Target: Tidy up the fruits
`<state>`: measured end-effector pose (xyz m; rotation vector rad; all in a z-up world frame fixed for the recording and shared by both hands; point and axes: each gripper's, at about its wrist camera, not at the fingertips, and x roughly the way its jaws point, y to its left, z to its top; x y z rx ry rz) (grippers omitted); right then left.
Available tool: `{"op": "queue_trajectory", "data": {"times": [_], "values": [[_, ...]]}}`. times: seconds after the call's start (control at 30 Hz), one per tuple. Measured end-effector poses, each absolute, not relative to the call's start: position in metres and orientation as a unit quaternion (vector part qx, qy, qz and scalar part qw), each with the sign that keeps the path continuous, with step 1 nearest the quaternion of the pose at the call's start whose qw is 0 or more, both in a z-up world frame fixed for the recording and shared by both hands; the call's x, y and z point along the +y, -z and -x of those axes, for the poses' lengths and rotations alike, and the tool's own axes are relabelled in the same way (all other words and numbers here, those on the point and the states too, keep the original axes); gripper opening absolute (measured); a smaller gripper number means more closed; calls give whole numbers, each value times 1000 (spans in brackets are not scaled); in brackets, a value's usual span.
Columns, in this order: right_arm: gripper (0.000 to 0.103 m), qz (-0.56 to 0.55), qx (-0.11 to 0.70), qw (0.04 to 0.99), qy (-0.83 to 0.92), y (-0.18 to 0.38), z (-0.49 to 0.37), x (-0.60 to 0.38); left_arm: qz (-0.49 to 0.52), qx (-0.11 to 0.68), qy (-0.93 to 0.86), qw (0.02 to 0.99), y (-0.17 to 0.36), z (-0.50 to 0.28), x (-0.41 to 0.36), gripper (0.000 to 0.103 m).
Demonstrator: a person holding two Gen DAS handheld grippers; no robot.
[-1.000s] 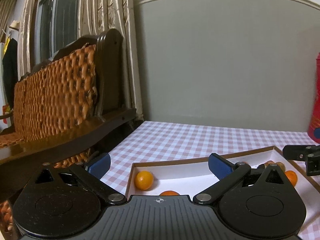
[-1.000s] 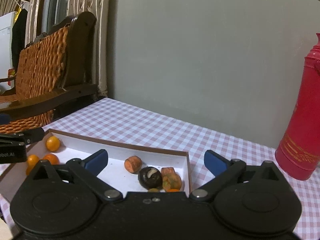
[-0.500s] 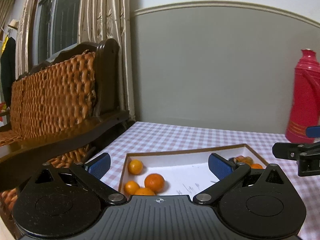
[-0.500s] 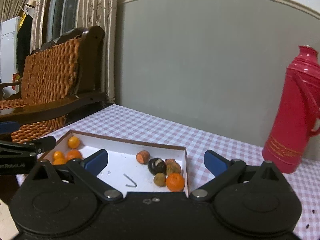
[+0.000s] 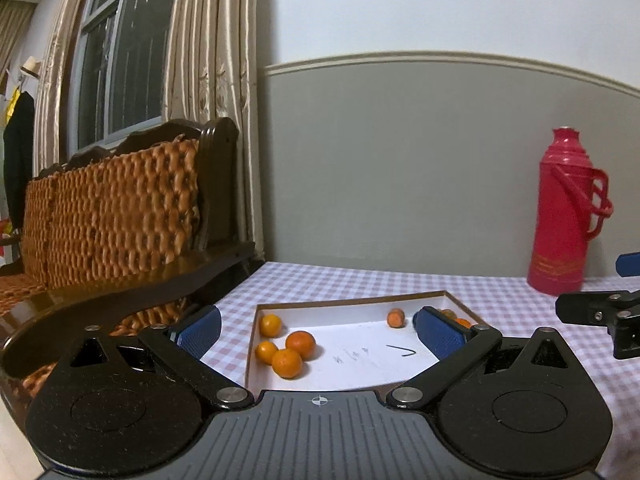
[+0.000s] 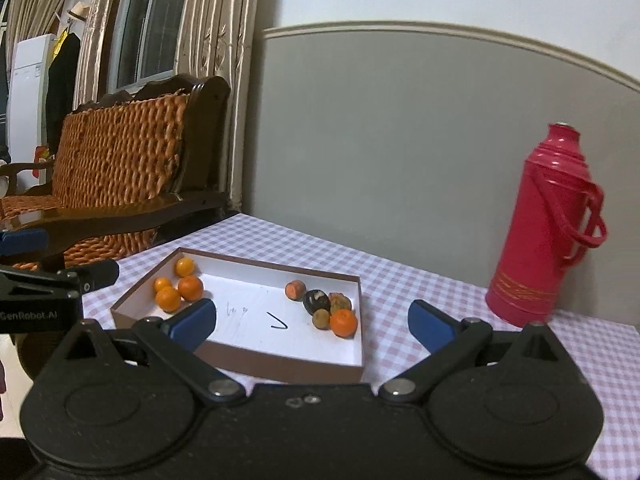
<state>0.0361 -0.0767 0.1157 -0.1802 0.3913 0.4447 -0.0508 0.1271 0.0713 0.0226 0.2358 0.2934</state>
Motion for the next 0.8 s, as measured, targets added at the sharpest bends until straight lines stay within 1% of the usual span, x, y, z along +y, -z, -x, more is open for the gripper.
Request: {"op": "queue_trajectory", "data": {"times": [0.27, 0.47, 0.67, 0.8], "values": [[97, 74, 184, 958, -205, -120, -2, -93, -19, 104, -137, 985, -66, 92, 111, 103], [97, 95, 153, 965, -191, -99, 10, -103, -17, 92, -137, 986, -50, 112, 96, 103], [97, 100, 141, 966, -193, -78, 24, -109, -18, 81, -131, 988, -34, 119, 86, 103], [97, 96, 129, 969, -187, -78, 27, -112, -10, 78, -128, 989, -30, 120, 87, 103]]}}
